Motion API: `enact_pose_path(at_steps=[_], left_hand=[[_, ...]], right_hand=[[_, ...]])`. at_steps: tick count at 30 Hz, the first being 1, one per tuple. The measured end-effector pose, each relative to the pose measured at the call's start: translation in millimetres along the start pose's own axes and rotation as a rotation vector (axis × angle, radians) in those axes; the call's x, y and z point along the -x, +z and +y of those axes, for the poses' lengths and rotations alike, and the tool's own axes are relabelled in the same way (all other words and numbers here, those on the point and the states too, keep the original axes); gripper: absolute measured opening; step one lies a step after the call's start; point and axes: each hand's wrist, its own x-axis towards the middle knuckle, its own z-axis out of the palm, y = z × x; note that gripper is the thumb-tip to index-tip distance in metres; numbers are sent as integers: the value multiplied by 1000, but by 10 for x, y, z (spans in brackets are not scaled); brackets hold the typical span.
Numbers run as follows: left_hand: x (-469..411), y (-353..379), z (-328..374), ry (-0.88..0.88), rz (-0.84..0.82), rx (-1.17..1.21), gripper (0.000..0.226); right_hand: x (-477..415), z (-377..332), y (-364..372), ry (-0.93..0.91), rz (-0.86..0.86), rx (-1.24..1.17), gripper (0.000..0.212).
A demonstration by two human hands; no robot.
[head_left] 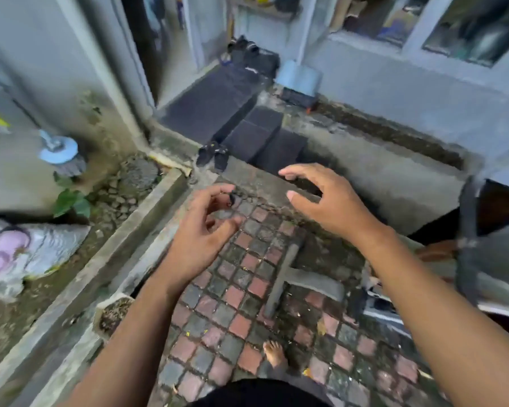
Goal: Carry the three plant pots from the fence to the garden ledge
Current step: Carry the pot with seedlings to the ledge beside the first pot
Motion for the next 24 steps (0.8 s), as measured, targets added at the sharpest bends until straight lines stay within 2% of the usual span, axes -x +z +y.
enact_pose_path(at_steps=[5, 10, 17, 24], left_hand=[[-101, 890, 556, 233, -404, -5, 45], [377, 2173, 1288, 461, -828, 116, 46], [1878, 4201, 2011, 624, -1379, 214, 49], [3709, 6024, 2248, 618, -1728, 226, 57]], right_hand=[[1542, -3, -837, 214, 422, 85, 37], [3287, -114, -1474, 451, 762, 255, 35], [5959, -294, -1587, 809, 1178, 323, 37], [8198, -350, -1534, 1111, 1437, 285, 46]])
